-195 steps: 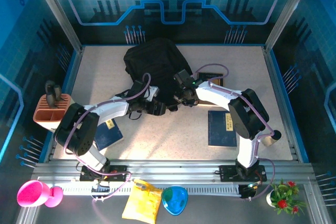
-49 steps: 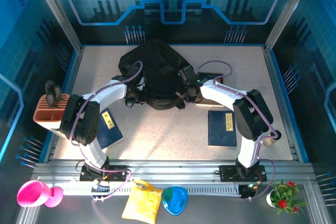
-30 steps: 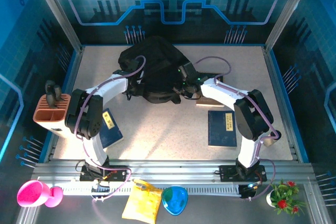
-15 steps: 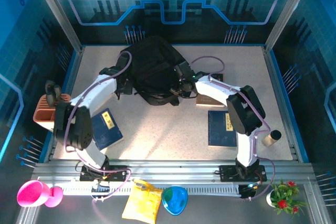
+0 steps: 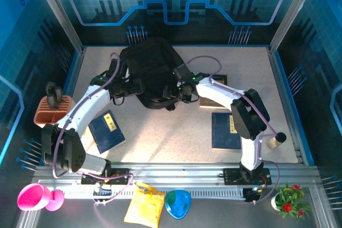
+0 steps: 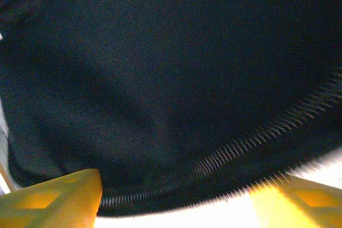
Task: Pack the student bag
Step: Unzip the student bag at the top-center of the table, then pick up the book from the middle-right of the table.
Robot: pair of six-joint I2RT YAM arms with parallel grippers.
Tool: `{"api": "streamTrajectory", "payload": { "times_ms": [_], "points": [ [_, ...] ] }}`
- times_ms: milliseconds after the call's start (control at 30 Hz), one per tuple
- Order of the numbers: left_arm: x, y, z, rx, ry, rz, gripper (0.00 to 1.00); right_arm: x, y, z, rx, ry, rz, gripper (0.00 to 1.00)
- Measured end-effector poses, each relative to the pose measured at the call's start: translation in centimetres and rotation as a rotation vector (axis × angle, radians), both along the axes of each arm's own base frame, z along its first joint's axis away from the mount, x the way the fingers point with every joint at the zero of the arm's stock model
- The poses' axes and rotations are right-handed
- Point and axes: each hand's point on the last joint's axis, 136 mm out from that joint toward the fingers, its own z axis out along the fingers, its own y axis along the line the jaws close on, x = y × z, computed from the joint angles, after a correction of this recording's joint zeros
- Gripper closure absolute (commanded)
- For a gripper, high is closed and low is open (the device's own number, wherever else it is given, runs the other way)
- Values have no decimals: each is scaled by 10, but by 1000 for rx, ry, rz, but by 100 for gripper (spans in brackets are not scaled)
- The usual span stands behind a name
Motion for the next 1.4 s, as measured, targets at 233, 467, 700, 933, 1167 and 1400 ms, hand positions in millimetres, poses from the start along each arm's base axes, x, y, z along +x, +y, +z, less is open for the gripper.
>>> {"api": "streamTrajectory", "payload": {
  "times_ms": [233,467,700,933,1167,1400],
  "points": [
    [12,-45,19,-170,-60,-82,13,18,-88,64,-130,-198,-121,17],
    [34,-128,17,-243,-35,-220,20,58,-203,19,-300,-111,-302,28],
    [42,-221,-10,-285,28,-319,34,67,-256,-41,-420,55,-289,45],
    [50,-288,-41,-299,94,-346,49,62,-267,-61,-428,123,-243,57],
    [56,-307,-86,-251,180,-317,51,61,-265,-64,-367,142,-207,58],
    [66,-308,-120,-192,228,-268,50,60,-257,-65,-319,148,-169,57]
  ]
}}
